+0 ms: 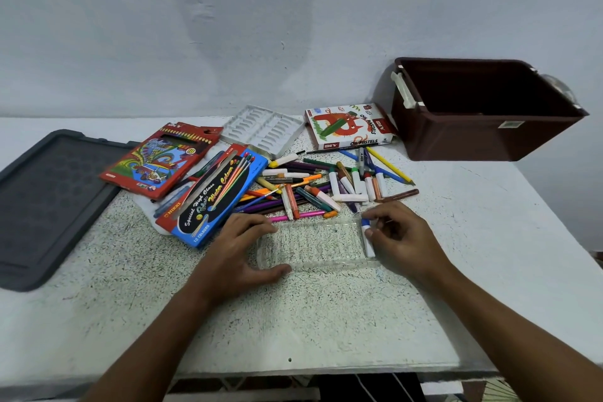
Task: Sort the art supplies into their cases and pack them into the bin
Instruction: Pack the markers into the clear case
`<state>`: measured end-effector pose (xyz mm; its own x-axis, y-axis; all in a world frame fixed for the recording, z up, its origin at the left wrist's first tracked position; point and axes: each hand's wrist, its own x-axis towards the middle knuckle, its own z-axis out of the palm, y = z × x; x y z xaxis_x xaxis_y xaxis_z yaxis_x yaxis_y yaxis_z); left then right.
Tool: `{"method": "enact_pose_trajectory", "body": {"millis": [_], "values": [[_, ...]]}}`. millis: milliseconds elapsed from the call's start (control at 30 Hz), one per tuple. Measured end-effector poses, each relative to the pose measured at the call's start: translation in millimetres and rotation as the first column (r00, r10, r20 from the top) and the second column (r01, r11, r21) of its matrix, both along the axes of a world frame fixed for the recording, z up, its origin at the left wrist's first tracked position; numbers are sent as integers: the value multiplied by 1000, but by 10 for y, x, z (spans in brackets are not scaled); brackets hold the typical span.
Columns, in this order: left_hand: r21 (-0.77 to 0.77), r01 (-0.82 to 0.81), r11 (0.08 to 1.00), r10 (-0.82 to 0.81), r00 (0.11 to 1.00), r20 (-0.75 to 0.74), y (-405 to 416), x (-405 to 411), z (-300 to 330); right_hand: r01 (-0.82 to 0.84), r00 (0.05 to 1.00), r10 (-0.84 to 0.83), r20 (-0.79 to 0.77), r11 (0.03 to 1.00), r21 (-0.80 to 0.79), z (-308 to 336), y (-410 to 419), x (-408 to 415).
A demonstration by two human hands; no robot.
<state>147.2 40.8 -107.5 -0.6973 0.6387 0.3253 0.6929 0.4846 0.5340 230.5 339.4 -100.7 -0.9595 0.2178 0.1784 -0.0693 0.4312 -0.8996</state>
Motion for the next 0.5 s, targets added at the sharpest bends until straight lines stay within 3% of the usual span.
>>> {"method": "enact_pose_trajectory", "body": {"millis": [500], "values": [[4,-5,1000,6,1000,-4,1,-5,-12,-9,999,10,34,999,-32,10,-7,-9]]}}
